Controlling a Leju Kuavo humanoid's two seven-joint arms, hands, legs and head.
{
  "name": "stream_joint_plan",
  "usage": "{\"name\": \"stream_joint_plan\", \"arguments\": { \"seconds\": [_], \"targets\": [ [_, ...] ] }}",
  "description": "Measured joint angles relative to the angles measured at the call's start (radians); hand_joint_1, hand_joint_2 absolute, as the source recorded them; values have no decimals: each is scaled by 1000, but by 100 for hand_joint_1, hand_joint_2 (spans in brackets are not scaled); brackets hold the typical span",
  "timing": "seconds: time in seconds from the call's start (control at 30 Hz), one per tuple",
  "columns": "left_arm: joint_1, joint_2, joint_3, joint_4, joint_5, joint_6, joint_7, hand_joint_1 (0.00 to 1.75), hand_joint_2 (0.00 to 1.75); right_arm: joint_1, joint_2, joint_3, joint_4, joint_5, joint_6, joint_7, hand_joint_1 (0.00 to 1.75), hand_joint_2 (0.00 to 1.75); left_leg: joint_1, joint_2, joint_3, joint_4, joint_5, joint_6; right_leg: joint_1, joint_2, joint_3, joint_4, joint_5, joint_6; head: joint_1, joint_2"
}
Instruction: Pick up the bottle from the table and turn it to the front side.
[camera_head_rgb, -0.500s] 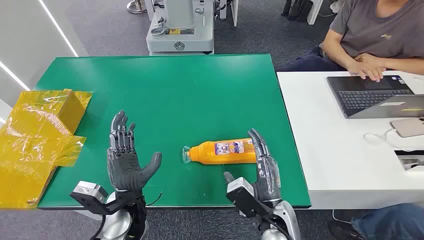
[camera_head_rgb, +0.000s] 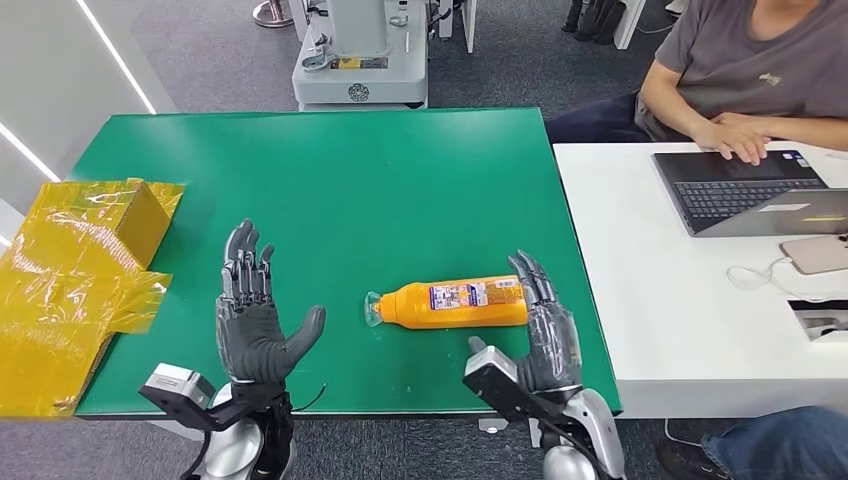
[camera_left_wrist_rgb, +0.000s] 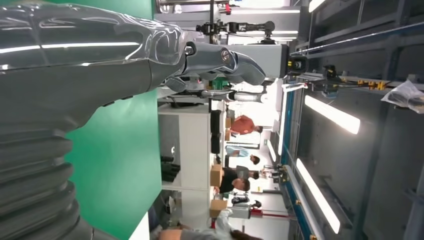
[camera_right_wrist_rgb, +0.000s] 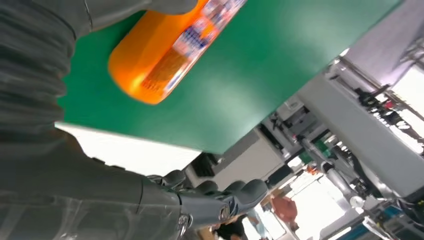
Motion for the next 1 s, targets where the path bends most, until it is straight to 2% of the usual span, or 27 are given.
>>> {"name": "stream_joint_plan", "arguments": {
  "seconds": [0.1, 0.23, 0.4, 0.47, 0.57, 0.7, 0.83, 1.0],
  "targets": [
    [-10, 4, 0, 11, 4, -18, -13, 0, 175, -39, -68, -21, 13, 18, 89, 21, 0, 175, -1, 0, 0, 0, 0, 0, -1, 0, 0, 0, 1, 1, 0, 0],
    [-22, 11, 0, 29, 6, -33, -19, 0, 175, -149, -184, -39, 66, -6, 250, 22, 0, 175, -1, 0, -1, 1, 2, 3, -2, 0, 0, 0, 3, 2, 0, 0],
    [-24, 22, 0, 40, 7, -37, -22, 0, 175, -354, -291, -10, 206, -38, 472, -6, 0, 175, -1, 2, -1, 1, 3, 3, -2, 3, -1, 0, 6, 3, 0, 0],
    [-23, 25, 0, 41, 7, -39, -22, 0, 175, -458, -312, 33, 290, -47, 516, -22, 0, 175, -1, 3, -1, 1, 4, 3, -2, 3, -1, 0, 7, 3, 0, 0],
    [-19, 27, 0, 41, 6, -32, -22, 0, 175, -588, -319, 99, 398, -56, 528, -33, 0, 175, -1, 1, -2, 1, 6, 2, -2, 1, -1, 0, 7, 3, 0, 0],
    [-15, 29, 0, 41, 5, -28, -22, 0, 175, -709, -306, 173, 529, -66, 526, -35, 0, 175, -1, -1, -2, 1, 6, 2, -1, -1, -1, 1, 7, 3, 0, 0],
    [-15, 32, 0, 41, 5, -27, -22, 0, 175, -766, -280, 221, 625, -73, 511, -56, 0, 175, -1, -2, -3, 1, 6, 2, -1, -2, -2, 1, 7, 3, 0, 0],
    [-16, 33, 0, 41, 3, -16, -24, 0, 175, -791, -238, 285, 745, -100, 497, -108, 0, 175, -1, -2, -3, 1, 6, 2, -1, -2, -2, 0, 7, 3, 0, 0]
  ]
}}
